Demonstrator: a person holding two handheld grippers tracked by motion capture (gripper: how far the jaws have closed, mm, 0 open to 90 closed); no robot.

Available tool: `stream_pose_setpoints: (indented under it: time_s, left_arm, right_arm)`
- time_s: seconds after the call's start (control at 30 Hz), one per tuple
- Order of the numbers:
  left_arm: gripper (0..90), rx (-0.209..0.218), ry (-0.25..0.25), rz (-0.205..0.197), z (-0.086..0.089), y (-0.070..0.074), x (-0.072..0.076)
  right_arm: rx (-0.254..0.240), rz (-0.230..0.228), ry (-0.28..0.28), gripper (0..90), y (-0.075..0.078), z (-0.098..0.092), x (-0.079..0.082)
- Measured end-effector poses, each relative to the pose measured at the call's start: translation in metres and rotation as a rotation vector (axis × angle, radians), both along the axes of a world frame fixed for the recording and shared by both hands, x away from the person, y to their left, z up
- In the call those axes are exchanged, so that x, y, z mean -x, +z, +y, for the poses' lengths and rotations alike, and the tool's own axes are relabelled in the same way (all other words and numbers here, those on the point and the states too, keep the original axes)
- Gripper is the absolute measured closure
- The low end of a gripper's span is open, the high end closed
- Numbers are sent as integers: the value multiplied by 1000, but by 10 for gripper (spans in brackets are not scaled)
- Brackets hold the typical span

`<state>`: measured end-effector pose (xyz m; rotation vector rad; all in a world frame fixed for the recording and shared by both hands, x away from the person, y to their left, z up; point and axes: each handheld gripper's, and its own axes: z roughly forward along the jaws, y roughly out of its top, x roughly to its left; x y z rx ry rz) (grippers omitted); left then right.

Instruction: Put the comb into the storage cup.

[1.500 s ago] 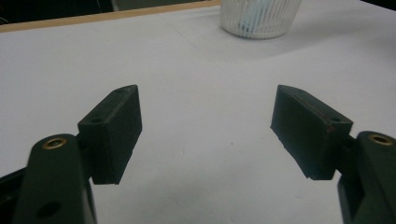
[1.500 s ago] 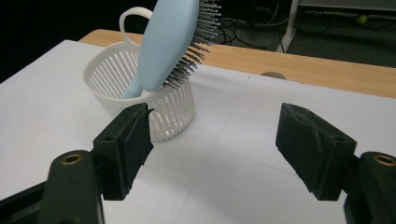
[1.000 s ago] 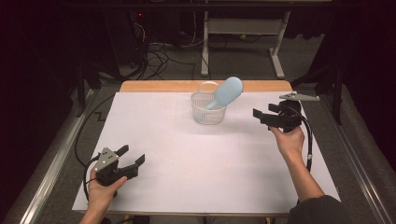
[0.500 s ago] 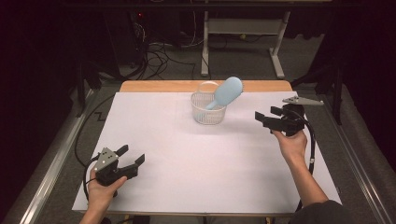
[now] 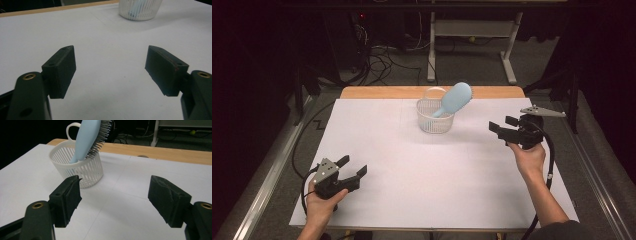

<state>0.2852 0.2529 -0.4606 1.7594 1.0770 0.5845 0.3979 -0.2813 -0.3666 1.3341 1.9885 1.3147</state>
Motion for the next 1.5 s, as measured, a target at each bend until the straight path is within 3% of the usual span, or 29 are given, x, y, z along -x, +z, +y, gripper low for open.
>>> stream_pose_setpoints:
  time_s: [0.37, 1.5]
  left_arm:
    - [257, 3, 2, 1, 1, 0, 0]
    - [257, 3, 5, 0, 1, 0, 0]
  right_arm:
    - [-19, 5, -8, 269, -5, -7, 5]
    - [-38, -45, 1, 250, -8, -17, 29]
